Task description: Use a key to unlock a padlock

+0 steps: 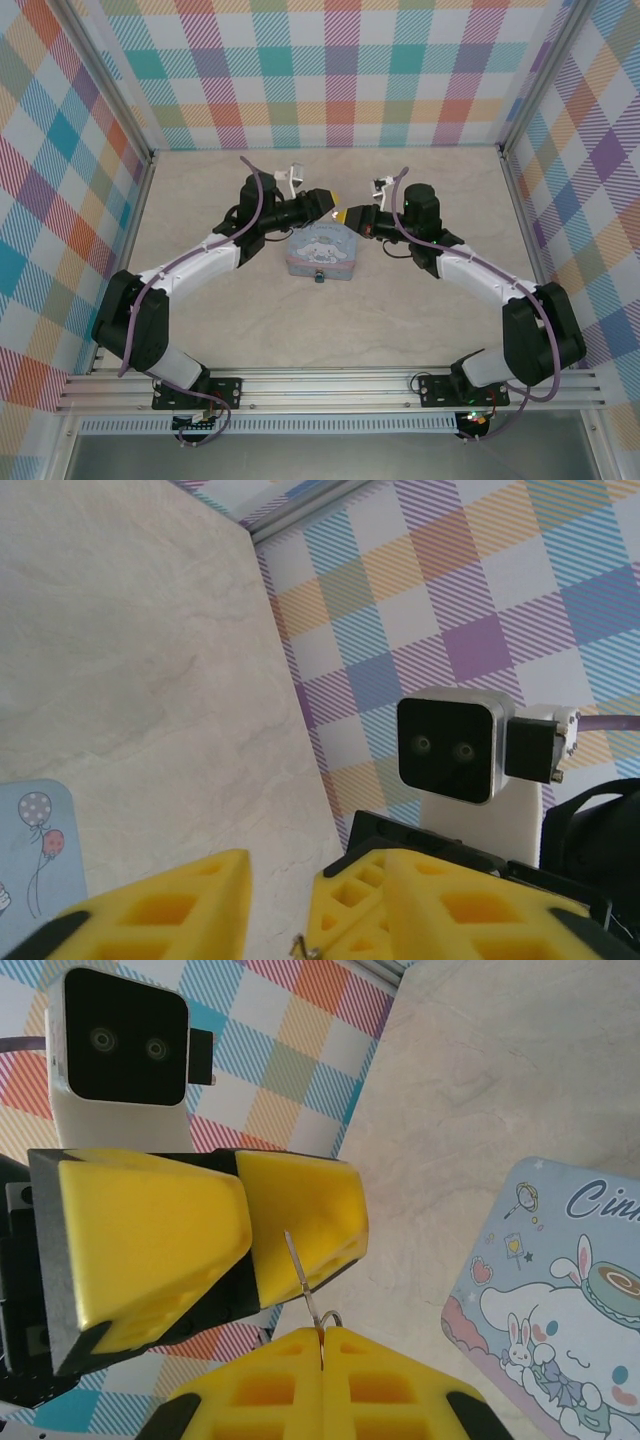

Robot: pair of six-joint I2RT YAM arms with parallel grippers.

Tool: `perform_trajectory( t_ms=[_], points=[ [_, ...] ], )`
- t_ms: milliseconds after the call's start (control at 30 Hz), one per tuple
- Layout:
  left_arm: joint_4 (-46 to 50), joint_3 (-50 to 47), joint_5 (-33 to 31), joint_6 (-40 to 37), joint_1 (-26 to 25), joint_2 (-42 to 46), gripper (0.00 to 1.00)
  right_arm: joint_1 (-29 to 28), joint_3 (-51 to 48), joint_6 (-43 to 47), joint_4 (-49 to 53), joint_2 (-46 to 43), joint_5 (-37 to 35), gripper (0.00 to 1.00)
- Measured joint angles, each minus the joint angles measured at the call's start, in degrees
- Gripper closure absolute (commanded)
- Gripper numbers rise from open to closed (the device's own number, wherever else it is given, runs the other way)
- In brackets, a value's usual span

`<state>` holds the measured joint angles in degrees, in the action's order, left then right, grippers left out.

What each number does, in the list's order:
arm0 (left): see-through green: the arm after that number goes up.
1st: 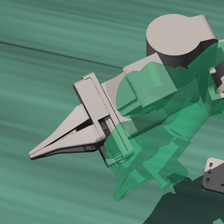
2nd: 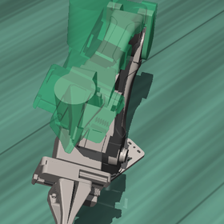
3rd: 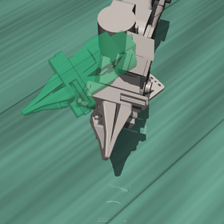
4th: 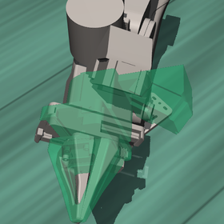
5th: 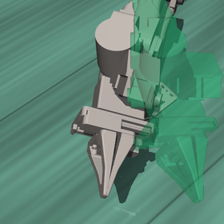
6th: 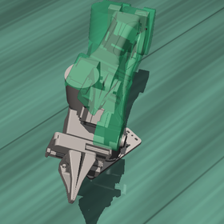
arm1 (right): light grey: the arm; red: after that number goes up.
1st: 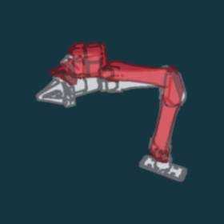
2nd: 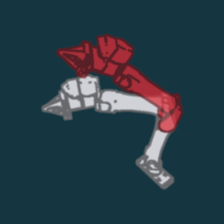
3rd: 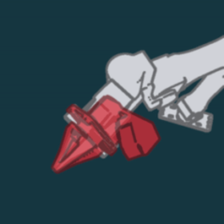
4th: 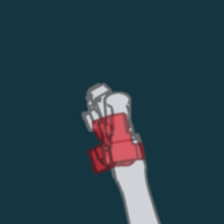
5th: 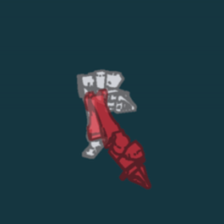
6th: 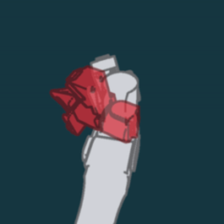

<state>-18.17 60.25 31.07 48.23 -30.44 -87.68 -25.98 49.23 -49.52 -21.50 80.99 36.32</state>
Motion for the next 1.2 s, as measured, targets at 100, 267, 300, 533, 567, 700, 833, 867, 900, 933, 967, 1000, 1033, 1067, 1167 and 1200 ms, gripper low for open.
perform_trajectory(
  t_ms=[100, 267, 300, 533, 567, 700, 833, 867, 900, 933, 967, 1000, 1033, 1067, 1167, 1200],
  points=[
    [0.0, 0.0, -0.1, -0.1, -0.2, 0.0, 0.79, 0.0, 0.0, -0.6, -0.2, 0.1, 0.0, 1.0],
    [0.2, 0.0, -0.2, -0.5, -0.2, 0.0, 0.99, 0.0, 0.0, -1.1, -0.5, 0.1, 0.0, 0.99],
    [0.2, 0.0, -0.2, -0.8, -0.2, 0.0, 1.0, 0.0, 0.0, -1.1, -0.6, 0.1, 0.0, 0.97],
    [3.2, 1.5, -0.3, -3.6, -0.2, 0.1, 1.0, 0.1, 0.2, 0.7, 0.1, -0.2, 0.0, 0.67],
    [4.2, 2.0, -0.3, -4.5, -0.2, 0.2, 1.0, 0.3, 0.2, 1.3, 0.4, -0.5, 0.0, 0.62],
    [8.2, 4.9, -0.5, -8.2, -0.2, 2.1, 1.0, 1.7, -0.1, 3.5, -0.3, -3.0, 0.3, 0.49],
    [11.1, 9.1, -0.4, -11.9, -0.2, 4.4, 1.0, 3.1, -0.7, 4.2, -6.1, -5.4, 2.4, 0.42],
    [11.5, 10.1, -0.4, -12.6, -0.2, 4.9, 1.0, 3.2, -0.7, 4.2, -8.3, -5.4, 3.2, 0.42],
    [12.0, 11.0, -0.3, -13.2, -0.2, 5.3, 1.0, 3.2, -0.7, 4.2, -9.8, -5.4, 4.0, 0.42],
    [12.3, 11.8, -0.1, -13.6, -0.2, 5.7, 1.0, 3.2, -0.6, 4.2, -11.0, -5.4, 4.9, 0.42],
    [12.3, 12.4, 0.0, -14.0, -0.2, 5.9, 1.0, 3.2, -0.3, 4.1, -11.9, -5.2, 5.7, 0.43],
    [12.3, 12.9, 0.2, -14.3, -0.2, 6.0, 1.0, 3.1, 0.0, 4.1, -12.8, -5.0, 6.4, 0.43],
    [12.3, 13.1, 0.4, -14.6, -0.2, 6.1, 1.0, 3.1, 0.5, 4.1, -13.6, -4.6, 6.9, 0.44],
    [12.3, 13.2, 0.5, -14.8, -0.2, 6.2, 1.0, 3.1, 0.9, 4.0, -14.7, -4.2, 7.4, 0.44],
    [13.2, 13.2, 0.9, -15.1, -0.2, 6.2, 1.0, 3.0, 1.7, 3.5, -17.2, -3.1, 8.4, 0.46],
    [13.5, 13.2, 0.9, -15.1, -0.2, 6.2, 1.0, 2.9, 1.9, 3.3, -17.7, -2.8, 8.6, 0.47]
  ],
)
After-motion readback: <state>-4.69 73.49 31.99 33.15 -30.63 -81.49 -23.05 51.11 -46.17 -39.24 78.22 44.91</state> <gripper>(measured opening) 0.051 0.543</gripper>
